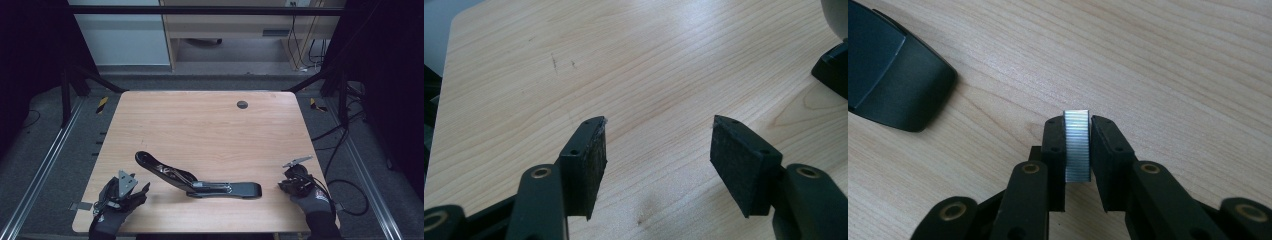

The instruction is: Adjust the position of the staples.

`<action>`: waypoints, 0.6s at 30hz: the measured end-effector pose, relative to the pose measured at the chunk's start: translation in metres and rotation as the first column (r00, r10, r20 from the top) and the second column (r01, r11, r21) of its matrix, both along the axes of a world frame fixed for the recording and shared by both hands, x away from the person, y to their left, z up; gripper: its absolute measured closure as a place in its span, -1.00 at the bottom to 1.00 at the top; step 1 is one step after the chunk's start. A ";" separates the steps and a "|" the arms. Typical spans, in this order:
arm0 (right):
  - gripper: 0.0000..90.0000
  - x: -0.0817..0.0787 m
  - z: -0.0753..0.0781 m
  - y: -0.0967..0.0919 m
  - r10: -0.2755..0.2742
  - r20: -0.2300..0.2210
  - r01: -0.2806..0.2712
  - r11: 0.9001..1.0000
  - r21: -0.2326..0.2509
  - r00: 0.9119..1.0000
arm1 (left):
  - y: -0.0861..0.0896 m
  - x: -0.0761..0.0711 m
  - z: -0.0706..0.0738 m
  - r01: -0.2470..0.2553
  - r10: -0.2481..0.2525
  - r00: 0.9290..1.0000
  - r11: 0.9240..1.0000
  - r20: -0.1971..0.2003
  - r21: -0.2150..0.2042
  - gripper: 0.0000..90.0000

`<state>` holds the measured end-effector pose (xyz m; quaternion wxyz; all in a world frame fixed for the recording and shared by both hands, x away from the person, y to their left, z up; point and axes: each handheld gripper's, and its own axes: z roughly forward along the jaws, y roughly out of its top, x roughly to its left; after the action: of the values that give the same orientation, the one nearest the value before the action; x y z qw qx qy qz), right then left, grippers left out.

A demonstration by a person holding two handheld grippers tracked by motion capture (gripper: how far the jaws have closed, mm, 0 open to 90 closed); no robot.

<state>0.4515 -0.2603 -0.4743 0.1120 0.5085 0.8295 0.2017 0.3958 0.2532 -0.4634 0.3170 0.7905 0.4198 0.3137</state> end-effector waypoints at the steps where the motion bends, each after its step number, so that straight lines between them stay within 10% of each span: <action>1: 0.72 0.000 0.000 0.000 0.002 0.002 -0.002 1.000 -0.002 1.000 | 0.000 0.000 0.000 0.000 0.000 1.000 1.000 0.000 0.000 -0.13; 9: 0.73 -0.004 0.008 0.001 0.042 0.044 -0.043 0.999 0.014 0.998 | 0.000 0.000 0.000 0.000 0.000 1.000 1.000 -0.001 0.000 -0.14; 18: 0.73 -0.011 0.020 0.009 0.157 0.154 -0.165 0.985 0.041 0.976 | 0.000 0.000 0.000 0.001 -0.001 1.000 1.000 -0.006 0.004 -0.13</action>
<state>0.4405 -0.2517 -0.4543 0.1440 0.4259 0.8515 0.2699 0.3961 0.2533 -0.4636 0.3143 0.7921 0.4199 0.3122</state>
